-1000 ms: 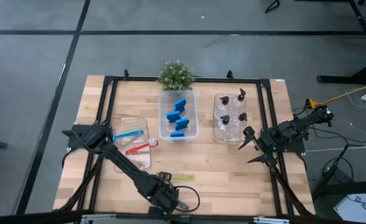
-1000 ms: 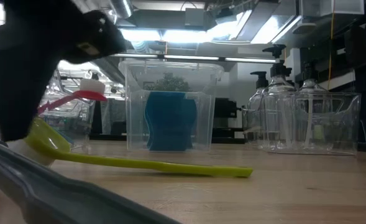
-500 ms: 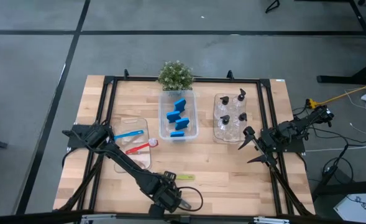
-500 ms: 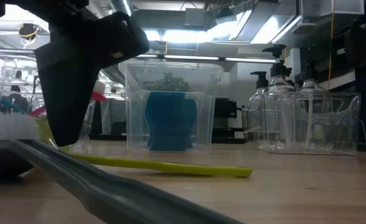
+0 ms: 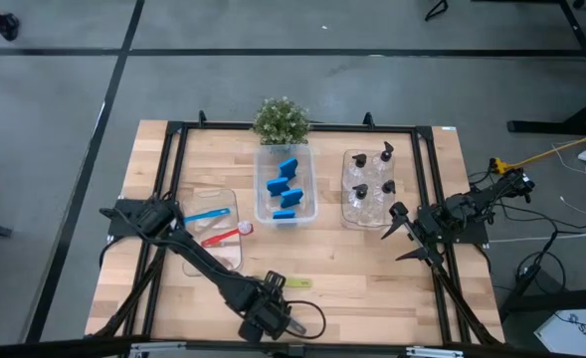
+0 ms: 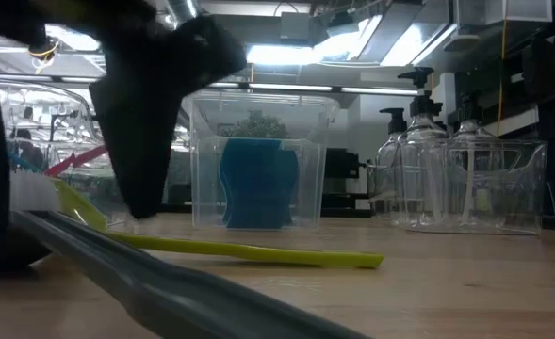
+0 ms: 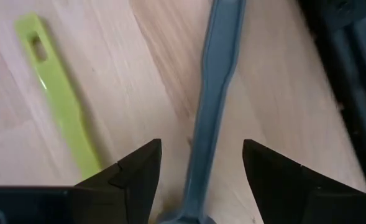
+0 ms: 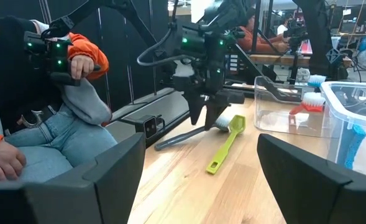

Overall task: Pick & Place Kitchen Sink Supplies
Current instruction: Put the gray brush into the left transparent bin

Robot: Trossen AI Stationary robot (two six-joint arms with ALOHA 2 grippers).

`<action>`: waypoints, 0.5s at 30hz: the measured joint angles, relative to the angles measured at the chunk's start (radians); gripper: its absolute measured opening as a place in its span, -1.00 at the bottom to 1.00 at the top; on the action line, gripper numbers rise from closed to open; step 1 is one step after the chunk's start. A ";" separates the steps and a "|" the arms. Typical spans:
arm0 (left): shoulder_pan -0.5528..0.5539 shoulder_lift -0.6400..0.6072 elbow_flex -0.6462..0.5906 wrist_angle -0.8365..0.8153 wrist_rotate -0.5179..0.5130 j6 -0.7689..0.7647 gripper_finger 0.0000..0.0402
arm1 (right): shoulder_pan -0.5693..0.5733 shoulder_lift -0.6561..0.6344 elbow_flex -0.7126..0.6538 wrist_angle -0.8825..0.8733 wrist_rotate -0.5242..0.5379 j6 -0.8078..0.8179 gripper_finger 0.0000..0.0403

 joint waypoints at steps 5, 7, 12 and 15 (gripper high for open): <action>0.007 0.032 -0.025 -0.002 0.043 -0.018 0.09 | 0.000 0.000 0.000 0.000 0.000 0.000 0.53; 0.007 0.033 -0.025 0.001 0.023 -0.017 0.09 | 0.000 0.000 0.000 0.000 0.000 -0.002 0.53; 0.006 0.035 -0.022 0.000 -0.014 0.000 0.02 | 0.000 0.000 0.000 0.000 0.000 -0.002 0.53; 0.006 0.035 -0.023 -0.005 -0.008 -0.008 -0.11 | 0.000 0.000 0.000 0.000 0.000 0.000 0.53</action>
